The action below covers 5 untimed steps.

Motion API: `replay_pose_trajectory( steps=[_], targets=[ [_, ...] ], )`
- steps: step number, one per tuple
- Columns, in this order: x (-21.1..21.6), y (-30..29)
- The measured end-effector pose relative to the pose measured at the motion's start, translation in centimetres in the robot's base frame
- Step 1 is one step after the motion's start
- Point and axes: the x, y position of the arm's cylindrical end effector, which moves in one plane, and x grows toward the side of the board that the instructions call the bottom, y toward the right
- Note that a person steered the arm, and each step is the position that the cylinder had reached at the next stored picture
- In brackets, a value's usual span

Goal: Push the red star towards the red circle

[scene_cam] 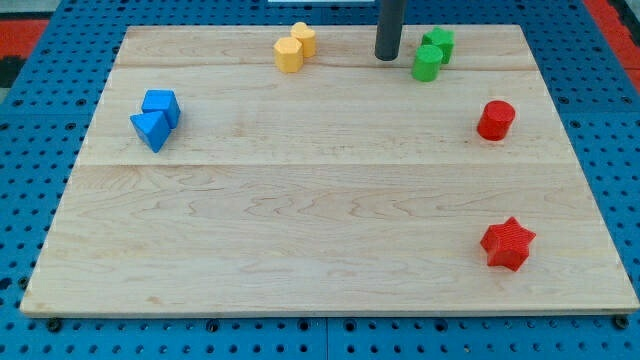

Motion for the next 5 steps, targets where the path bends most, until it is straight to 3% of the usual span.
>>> replay_pose_trajectory(
  steps=[3, 5],
  targets=[
    [3.1, 0.1],
    [3.0, 0.4]
  ],
)
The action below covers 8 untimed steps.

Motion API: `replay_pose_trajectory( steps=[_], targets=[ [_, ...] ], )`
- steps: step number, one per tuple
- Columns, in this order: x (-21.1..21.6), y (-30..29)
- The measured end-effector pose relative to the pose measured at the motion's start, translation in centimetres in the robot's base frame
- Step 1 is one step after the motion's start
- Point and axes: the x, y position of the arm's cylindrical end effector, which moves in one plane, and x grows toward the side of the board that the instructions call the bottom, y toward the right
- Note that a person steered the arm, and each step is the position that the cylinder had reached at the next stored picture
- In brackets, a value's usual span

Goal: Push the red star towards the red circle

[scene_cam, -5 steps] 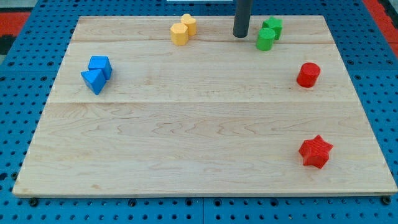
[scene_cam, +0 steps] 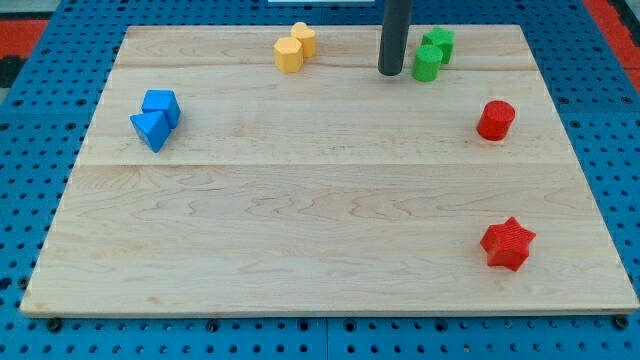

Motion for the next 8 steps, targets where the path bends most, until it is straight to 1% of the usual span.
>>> replay_pose_trajectory(
  steps=[2, 3, 4, 5, 6, 7, 8],
  targets=[
    [0.0, 3.0],
    [0.0, 3.4],
    [0.3, 3.2],
    [1.7, 2.4],
    [1.9, 2.3],
    [5.6, 1.3],
    [10.4, 0.4]
  ],
)
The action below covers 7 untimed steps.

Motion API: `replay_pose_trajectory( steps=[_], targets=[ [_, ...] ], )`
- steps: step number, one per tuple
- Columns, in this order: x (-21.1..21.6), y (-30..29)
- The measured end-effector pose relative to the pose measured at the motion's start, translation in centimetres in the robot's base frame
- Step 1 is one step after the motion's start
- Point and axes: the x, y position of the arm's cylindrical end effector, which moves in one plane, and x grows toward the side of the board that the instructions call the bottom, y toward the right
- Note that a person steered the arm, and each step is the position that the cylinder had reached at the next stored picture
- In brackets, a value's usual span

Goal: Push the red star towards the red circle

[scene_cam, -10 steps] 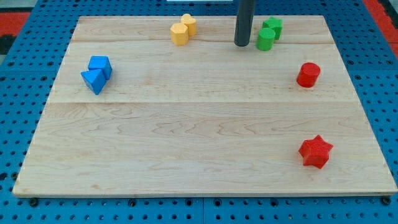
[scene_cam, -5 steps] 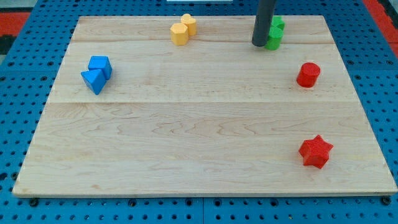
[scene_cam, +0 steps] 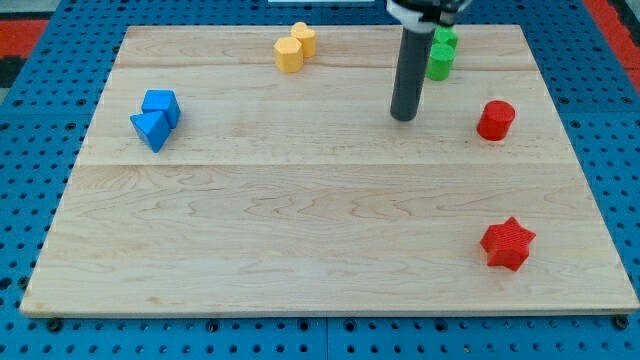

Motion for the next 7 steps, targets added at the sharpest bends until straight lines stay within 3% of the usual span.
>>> replay_pose_trajectory(
  steps=[3, 7],
  targets=[
    [17.3, -0.1],
    [21.0, 4.0]
  ],
)
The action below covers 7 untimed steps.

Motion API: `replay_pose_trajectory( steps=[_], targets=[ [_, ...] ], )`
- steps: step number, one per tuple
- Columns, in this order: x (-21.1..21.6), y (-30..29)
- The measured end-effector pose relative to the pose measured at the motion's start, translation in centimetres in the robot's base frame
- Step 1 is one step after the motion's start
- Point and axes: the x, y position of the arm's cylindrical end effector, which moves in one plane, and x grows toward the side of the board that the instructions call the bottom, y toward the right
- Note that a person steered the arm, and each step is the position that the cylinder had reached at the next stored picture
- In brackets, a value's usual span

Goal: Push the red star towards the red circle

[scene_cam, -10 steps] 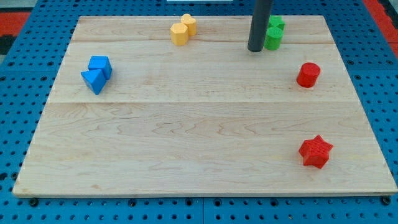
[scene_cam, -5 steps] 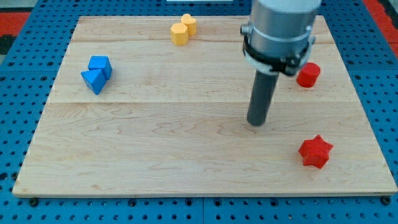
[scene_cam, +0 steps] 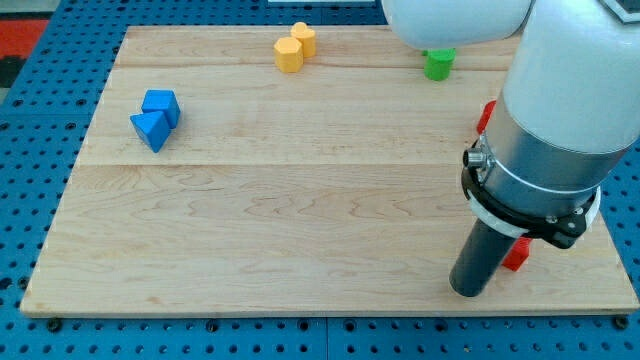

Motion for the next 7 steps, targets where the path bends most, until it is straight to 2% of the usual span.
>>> replay_pose_trajectory(
  steps=[1, 4, 7],
  targets=[
    [0.0, 3.0],
    [-0.6, 5.8],
    [-1.9, 6.1]
  ],
)
